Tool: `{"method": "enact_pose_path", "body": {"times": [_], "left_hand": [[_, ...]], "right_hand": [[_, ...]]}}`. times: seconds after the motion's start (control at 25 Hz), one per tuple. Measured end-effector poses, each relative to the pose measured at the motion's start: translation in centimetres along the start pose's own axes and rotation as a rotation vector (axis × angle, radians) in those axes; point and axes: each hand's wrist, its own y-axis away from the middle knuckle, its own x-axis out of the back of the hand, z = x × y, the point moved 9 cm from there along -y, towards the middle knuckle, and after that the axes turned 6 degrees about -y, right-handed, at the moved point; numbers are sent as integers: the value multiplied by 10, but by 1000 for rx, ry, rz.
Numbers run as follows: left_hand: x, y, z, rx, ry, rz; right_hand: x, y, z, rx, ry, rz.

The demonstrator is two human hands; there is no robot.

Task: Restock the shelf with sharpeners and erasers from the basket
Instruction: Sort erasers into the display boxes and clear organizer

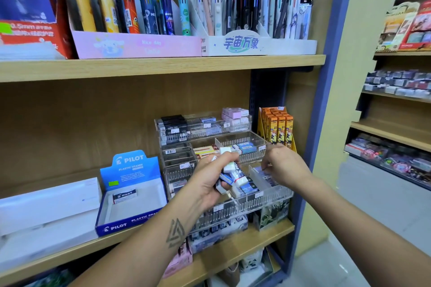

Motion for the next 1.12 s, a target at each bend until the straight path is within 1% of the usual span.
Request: {"method": "enact_pose_path", "body": {"times": [0.12, 0.16, 0.2, 0.24, 0.28, 0.32, 0.36, 0.4, 0.56, 0.76, 0.88, 0.96, 1.0, 1.04, 1.12], "left_hand": [[3, 2, 2, -12, 29, 16], [3, 2, 4, -18, 36, 32], [5, 2, 7, -27, 44, 47], [5, 2, 10, -37, 45, 59], [6, 3, 13, -47, 37, 69], [8, 4, 16, -62, 20, 82], [10, 7, 20, -81, -7, 96], [13, 11, 25, -98, -39, 112], [32, 33, 42, -135, -112, 156], [88, 64, 54, -133, -89, 275], [132, 82, 68, -164, -108, 335], [172, 96, 80, -191, -128, 396], [193, 103, 83, -195, -125, 432], [214, 110, 85, -192, -114, 470], [244, 121, 84, -170, -70, 517]], "right_hand": [[5, 0, -8, -24, 75, 1], [12, 2, -15, -26, 33, 5], [21, 4, -24, -25, -109, 13], [30, 6, -34, -34, -351, 11], [35, 10, -45, -51, -650, -32], [38, 15, -60, -65, -911, -122], [40, 20, -74, -62, -1068, -211], [41, 22, -84, -43, -1118, -272], [40, 26, -112, 6, -1162, -393], [36, 28, -167, 86, -1165, -461], [33, 23, -201, 58, -1222, -474], [27, 12, -228, 63, -1248, -433], [22, 4, -242, 100, -1177, -389], [15, -4, -255, 145, -1019, -330], [-1, -18, -278, 199, -598, -219]]}}
